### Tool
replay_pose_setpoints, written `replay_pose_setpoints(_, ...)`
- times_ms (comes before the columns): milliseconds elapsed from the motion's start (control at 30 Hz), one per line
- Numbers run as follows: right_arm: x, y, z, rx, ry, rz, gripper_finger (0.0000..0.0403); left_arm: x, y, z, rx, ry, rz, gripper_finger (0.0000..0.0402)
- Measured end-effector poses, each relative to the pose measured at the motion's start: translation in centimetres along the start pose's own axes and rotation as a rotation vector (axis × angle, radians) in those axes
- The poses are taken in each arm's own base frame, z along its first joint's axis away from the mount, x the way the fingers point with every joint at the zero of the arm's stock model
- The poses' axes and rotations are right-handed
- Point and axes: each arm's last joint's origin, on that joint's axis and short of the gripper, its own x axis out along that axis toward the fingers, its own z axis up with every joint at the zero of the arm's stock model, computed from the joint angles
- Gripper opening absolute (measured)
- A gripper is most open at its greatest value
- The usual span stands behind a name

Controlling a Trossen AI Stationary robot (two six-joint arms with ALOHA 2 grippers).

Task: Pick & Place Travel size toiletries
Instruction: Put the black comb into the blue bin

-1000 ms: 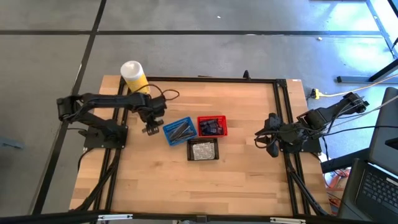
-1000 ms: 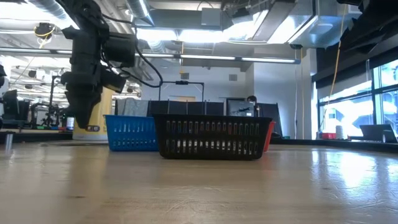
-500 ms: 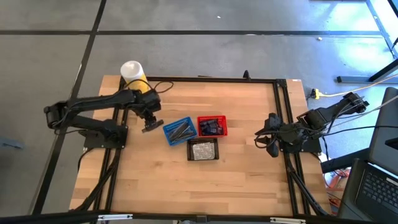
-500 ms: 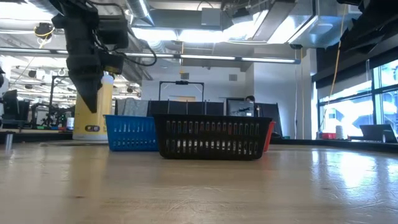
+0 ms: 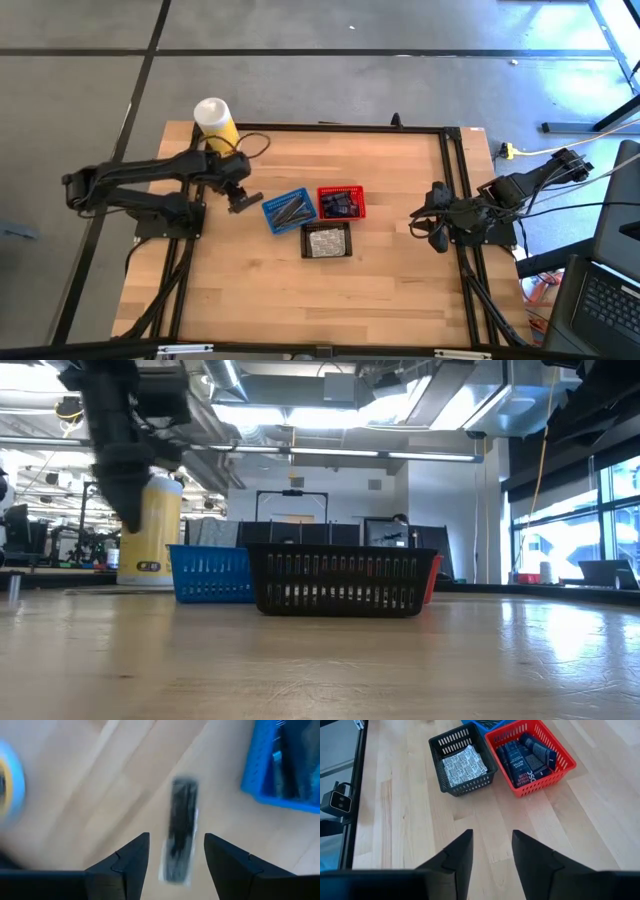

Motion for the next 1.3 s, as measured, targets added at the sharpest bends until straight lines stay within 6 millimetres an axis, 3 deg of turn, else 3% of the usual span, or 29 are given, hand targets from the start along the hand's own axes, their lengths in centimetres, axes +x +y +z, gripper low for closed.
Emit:
replay_pose_setpoints(167,0.0,0.0,0.0,0.000,0.000,0.000,0.0128,1.0,-0.1,-3.5,-0.226,0.100,0.033,0.0187)
replay_pose_setpoints(367,0.0,0.0,0.0,0.000,-0.001,0.000,0.0116,3.0,-0.2,-6.8,-0.300,0.121,0.048,0.0187)
replay_pose_setpoints(800,0.0,0.0,0.0,0.000,-0.001,0.001,0.0093,3.2,-2.1,-4.5,-0.081,-0.114,-0.209,0.0189)
replay_pose_setpoints(1167,0.0,0.0,0.0,0.000,-0.001,0.000,0.0080,4.5,-0.7,-3.8,-0.161,-0.059,-0.085,0.0260)
replay_pose_setpoints(1300,0.0,0.0,0.0,0.000,-0.001,0.001,0.0076,5.2,-0.3,-3.9,-0.165,0.004,-0.046,0.0269)
